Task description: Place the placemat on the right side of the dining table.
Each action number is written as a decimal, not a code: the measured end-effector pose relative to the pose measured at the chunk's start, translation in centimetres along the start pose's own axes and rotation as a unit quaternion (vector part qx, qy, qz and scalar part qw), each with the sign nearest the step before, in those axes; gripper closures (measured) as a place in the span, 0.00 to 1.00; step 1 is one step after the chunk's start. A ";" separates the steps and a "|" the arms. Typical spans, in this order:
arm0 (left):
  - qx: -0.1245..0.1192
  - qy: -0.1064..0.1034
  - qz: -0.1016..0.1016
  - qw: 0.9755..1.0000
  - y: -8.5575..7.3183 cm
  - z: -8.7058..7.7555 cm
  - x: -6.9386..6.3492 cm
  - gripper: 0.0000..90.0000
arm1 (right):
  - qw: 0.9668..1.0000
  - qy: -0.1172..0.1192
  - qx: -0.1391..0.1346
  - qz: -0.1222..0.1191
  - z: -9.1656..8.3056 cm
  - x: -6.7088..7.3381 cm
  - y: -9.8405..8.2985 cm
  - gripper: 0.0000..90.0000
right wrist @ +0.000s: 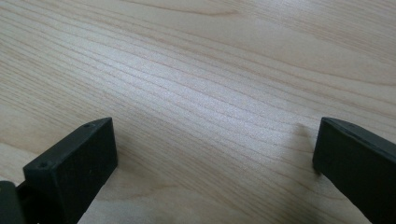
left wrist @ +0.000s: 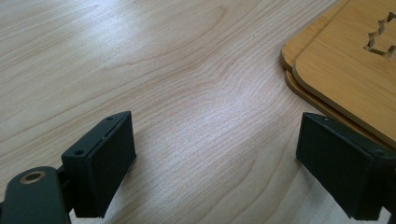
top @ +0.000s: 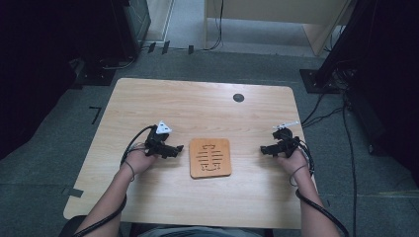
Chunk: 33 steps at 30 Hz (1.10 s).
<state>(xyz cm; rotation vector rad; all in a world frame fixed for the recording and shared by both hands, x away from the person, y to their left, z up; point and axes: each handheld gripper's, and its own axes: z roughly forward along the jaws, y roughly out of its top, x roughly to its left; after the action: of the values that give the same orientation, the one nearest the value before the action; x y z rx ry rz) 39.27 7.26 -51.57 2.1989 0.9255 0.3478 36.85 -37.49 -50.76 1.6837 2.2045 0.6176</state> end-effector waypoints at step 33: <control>0.012 -0.022 -0.048 0.999 0.7 -1.1 0.0 0.15 | 1.000 0.012 0.015 0.018 -1.5 0.5 2.0 0.30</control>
<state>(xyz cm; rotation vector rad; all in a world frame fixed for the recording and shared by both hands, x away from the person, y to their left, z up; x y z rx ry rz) 39.16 7.48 -50.27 2.1663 1.0124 0.2430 37.72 -36.78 -48.46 1.7437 2.2144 0.6188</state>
